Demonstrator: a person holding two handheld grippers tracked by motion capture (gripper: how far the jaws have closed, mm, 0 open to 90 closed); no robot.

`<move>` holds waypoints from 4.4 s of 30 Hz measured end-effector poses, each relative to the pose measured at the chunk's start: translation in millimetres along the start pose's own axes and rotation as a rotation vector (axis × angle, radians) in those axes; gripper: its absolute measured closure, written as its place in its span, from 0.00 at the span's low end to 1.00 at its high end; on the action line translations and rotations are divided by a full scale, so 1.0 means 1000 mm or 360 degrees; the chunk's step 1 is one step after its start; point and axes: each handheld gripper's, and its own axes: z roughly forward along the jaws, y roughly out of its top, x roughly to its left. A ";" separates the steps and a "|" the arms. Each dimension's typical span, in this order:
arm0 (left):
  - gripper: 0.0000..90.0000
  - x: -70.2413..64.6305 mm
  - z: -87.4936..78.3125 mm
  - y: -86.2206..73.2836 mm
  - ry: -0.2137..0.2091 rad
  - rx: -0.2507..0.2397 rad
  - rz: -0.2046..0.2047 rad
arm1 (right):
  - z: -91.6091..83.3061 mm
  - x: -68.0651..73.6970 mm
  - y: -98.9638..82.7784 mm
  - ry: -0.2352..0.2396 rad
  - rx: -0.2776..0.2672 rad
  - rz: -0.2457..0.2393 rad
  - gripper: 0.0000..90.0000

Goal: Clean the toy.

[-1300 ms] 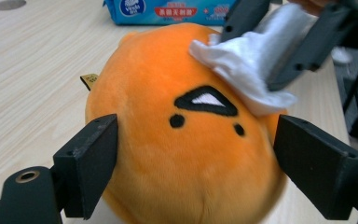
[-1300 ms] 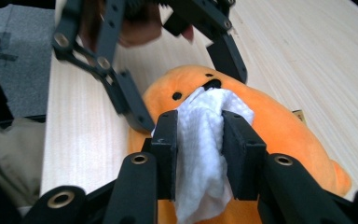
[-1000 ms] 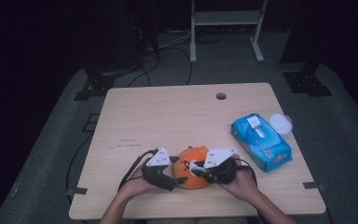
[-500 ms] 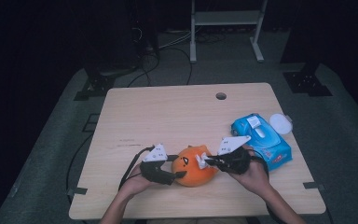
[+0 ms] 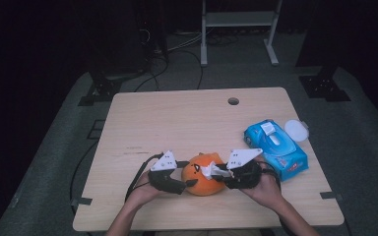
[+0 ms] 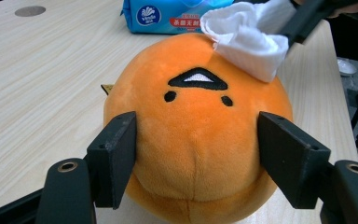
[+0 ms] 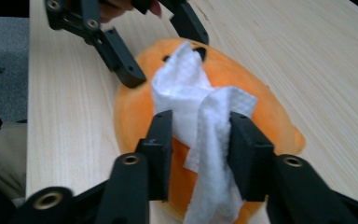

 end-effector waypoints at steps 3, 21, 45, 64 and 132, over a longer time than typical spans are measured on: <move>0.34 -0.001 0.001 0.000 -0.0010 -0.0002 -0.0004 | 0.004 0.008 0.006 -0.0004 -0.0006 -0.0037 0.60; 0.37 -0.001 0.000 0.000 -0.0075 -0.0083 -0.0045 | 0.001 -0.021 -0.008 -0.0032 0.0014 0.0194 0.89; 0.36 0.007 0.002 -0.015 -0.0012 -0.0315 -0.0183 | 0.008 -0.001 -0.010 0.0066 0.0007 0.0235 0.89; 0.47 0.016 0.000 -0.017 0.0032 -0.0181 -0.0336 | 0.003 0.019 0.000 0.0074 0.0027 0.0032 0.89; 0.42 0.008 0.013 -0.013 -0.0089 -0.0041 -0.0123 | -0.009 0.015 -0.005 -0.0075 0.0074 -0.0031 0.89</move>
